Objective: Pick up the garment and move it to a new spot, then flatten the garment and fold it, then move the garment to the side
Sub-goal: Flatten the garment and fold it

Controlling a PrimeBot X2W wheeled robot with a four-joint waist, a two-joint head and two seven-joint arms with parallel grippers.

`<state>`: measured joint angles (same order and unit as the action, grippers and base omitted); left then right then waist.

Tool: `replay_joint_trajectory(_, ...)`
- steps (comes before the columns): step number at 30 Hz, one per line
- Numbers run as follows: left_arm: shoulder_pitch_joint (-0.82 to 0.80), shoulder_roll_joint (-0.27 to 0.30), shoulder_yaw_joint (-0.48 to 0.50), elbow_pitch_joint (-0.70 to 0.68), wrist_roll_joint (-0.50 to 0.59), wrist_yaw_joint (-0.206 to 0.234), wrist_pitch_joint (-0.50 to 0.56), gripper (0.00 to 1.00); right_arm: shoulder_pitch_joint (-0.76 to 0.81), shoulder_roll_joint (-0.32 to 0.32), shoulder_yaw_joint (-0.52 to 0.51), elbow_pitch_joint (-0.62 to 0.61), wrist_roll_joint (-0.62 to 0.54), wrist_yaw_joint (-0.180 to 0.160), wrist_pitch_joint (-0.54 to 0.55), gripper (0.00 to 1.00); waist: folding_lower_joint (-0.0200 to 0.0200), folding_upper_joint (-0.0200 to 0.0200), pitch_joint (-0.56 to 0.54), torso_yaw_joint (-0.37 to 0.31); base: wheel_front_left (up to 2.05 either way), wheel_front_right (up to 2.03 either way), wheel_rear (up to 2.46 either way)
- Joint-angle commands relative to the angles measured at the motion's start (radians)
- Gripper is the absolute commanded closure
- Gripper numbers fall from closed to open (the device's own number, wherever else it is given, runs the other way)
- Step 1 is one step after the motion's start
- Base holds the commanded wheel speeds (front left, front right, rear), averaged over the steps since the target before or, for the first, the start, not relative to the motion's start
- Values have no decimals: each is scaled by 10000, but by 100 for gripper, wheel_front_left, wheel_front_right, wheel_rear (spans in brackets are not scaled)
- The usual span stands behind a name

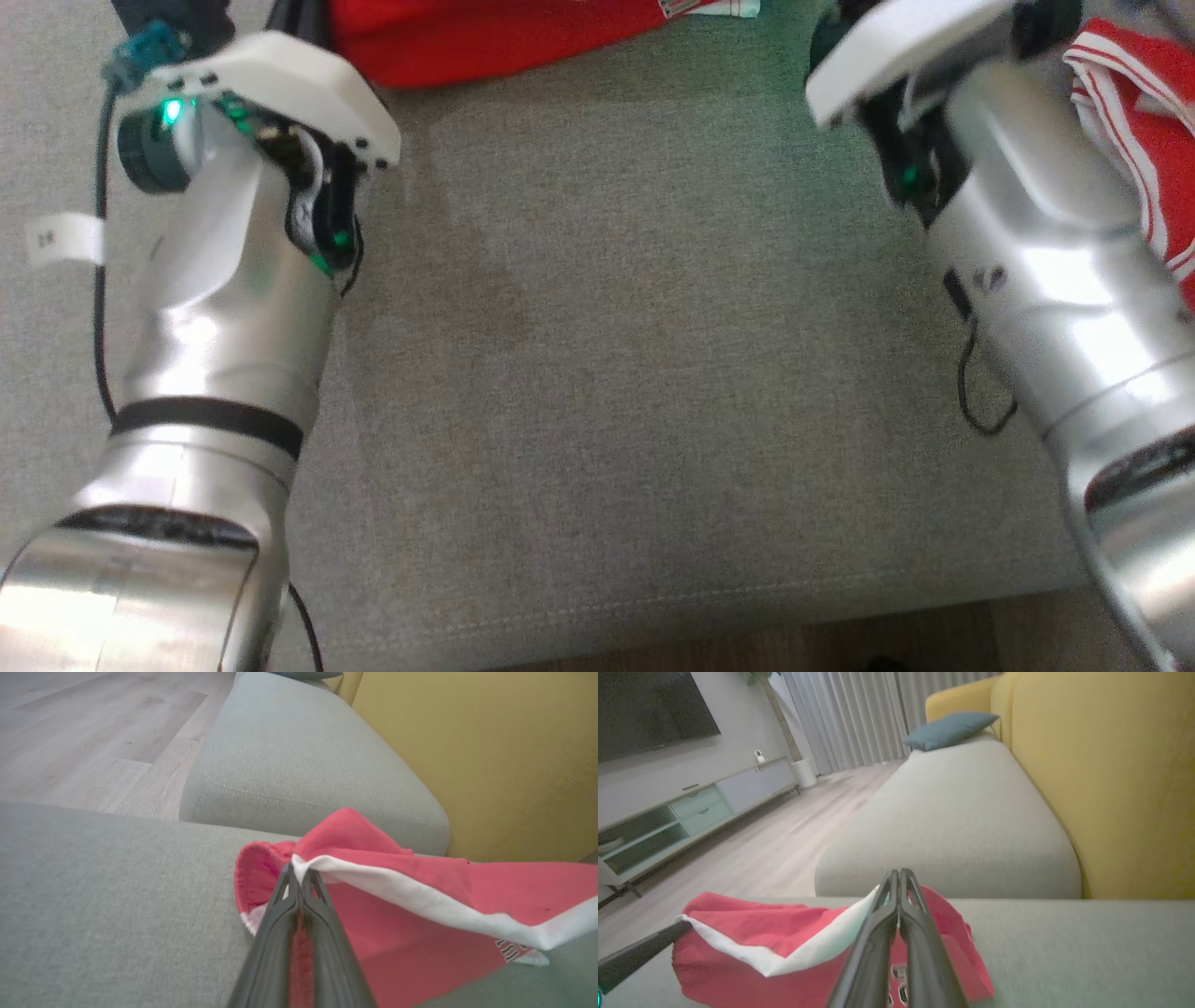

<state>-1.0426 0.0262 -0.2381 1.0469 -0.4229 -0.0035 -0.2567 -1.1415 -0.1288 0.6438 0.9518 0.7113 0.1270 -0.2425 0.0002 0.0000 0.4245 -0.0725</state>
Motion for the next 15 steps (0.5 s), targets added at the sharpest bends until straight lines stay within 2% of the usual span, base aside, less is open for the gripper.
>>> replay_joint_trajectory(1, -130, 275, 249, -295, 54, -27, -50, 100, 140, 202, 56, -263, 27, 37, -140, 100, -2, 0, 12, 6, 0, 0, 0)
replay_joint_trajectory(3, 275, 256, 137, -401, 173, -76, -50, 100, 594, 104, 83, -348, 71, 37, -177, 100, -2, 0, -22, 33, 0, 0, 0)
replay_joint_trajectory(6, 1141, 247, -132, -975, 98, -174, -50, 100, 1509, -180, -301, -1148, -132, 37, -187, 100, -2, 0, -173, 17, 0, 0, 0)
replay_joint_trajectory(11, 3033, 243, -587, -2519, -84, -97, -50, 100, 3590, -621, -1202, -2885, -808, 37, -190, 100, -2, 0, -713, 59, 0, 0, 0)
replay_joint_trajectory(15, 4416, 243, -640, -3862, 424, -90, -50, 100, 5316, -884, -1944, -4511, -1441, 37, -191, 100, -2, 0, -1158, 122, 0, 0, 0)
